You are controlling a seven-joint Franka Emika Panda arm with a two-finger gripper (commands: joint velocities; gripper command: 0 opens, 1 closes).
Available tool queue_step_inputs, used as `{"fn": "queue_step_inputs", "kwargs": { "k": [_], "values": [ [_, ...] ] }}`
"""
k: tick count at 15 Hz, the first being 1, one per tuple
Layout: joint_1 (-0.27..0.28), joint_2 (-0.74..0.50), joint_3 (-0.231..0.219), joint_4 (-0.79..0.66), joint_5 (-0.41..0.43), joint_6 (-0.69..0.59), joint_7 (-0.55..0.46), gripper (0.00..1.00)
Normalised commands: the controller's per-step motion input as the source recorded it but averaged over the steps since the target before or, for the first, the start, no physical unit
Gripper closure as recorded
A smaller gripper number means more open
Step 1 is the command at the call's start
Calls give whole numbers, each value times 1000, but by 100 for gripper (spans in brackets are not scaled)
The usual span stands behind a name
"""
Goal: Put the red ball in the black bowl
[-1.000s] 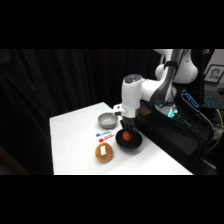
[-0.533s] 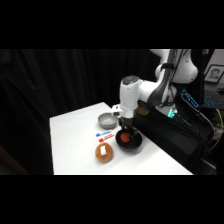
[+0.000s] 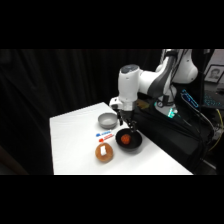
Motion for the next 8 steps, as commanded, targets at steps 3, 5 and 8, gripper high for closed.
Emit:
{"fn": "queue_step_inputs", "kwargs": {
  "k": [3, 5, 8],
  "values": [
    [-70, -366, 33, 77, 124, -426, -229, 0],
    [-75, -348, 20, 116, 142, -439, -252, 0],
    [-73, -287, 10, 146, 120, -397, -254, 0]
  ]
}}
